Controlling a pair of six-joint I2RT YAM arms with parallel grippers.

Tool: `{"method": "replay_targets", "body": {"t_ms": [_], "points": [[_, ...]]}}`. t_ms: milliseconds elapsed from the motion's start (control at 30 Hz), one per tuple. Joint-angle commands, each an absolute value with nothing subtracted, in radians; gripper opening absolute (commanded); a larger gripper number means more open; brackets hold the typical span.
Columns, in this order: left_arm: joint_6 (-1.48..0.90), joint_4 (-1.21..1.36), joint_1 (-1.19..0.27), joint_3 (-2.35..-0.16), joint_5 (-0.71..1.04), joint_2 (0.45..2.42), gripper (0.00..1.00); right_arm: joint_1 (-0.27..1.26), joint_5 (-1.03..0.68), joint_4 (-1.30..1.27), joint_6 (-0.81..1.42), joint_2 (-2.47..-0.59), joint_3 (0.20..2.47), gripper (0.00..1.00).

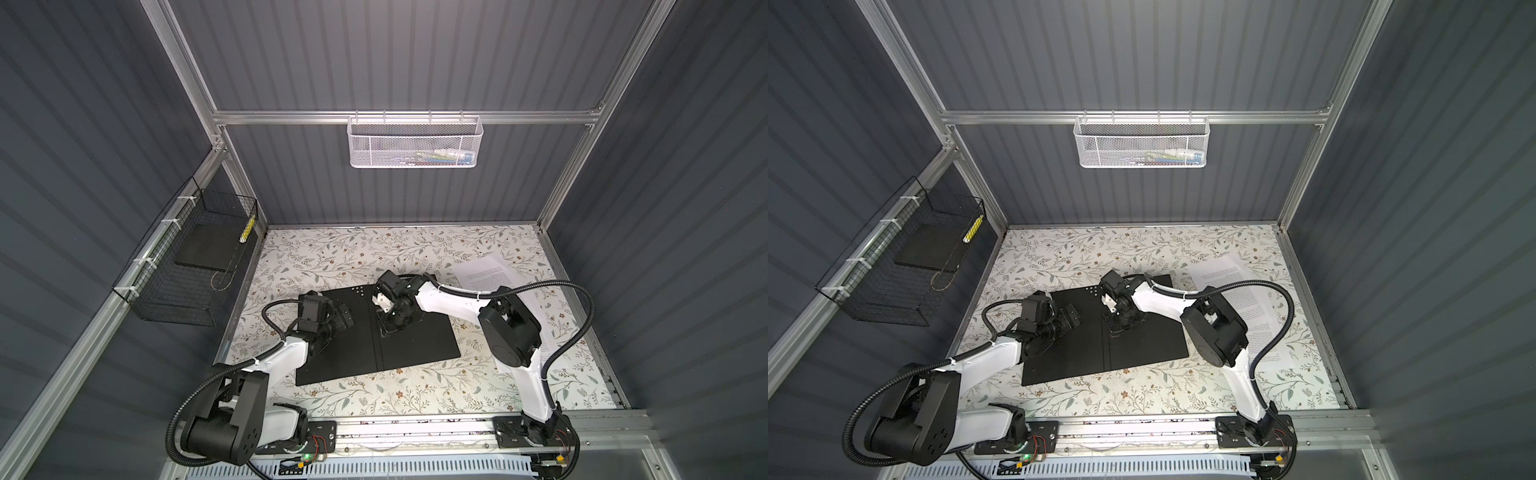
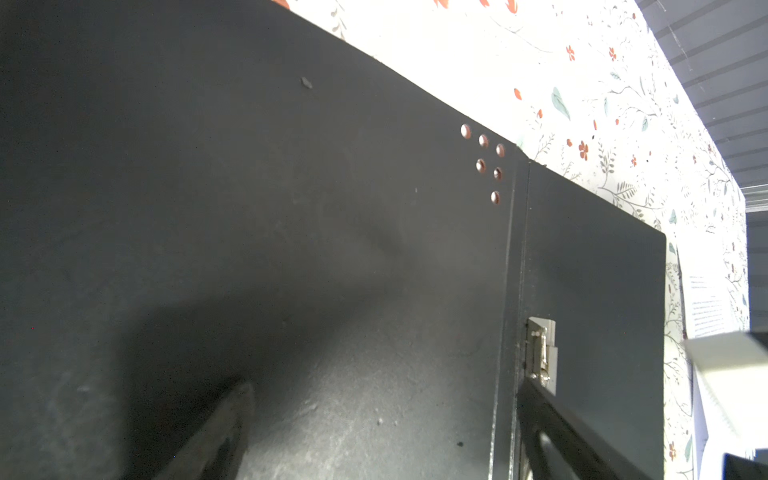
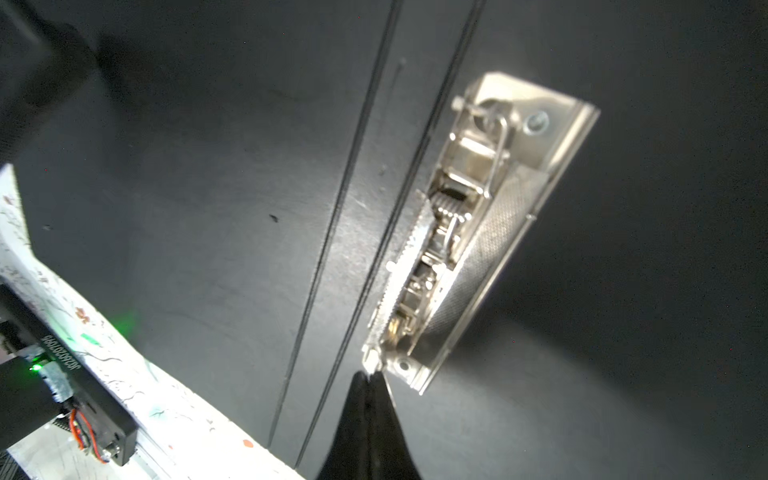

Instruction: Put the files into the folder

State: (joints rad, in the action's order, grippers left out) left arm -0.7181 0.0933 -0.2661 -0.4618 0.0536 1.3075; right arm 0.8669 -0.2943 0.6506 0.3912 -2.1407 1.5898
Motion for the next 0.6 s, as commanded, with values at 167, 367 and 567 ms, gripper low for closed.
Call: {"method": "replay_targets", "body": {"t_ms": [167,367,567], "points": [[-0.718,-0.073,-0.255,-0.416,0.094,1.365,1.0,0.87,-0.267,0.702,0.379,-2.167,1.608,0.0],[-0.715,-0.077,-0.253,-0.419,0.095,1.373,1.0,0.87,-0.229,0.711,0.379,-2.129,1.635,0.0],[-0.716,-0.08,-0.251,-0.42,0.096,1.378,1.0,0.87,-0.222,0.72,0.376,-2.118,1.661,0.0]]}}
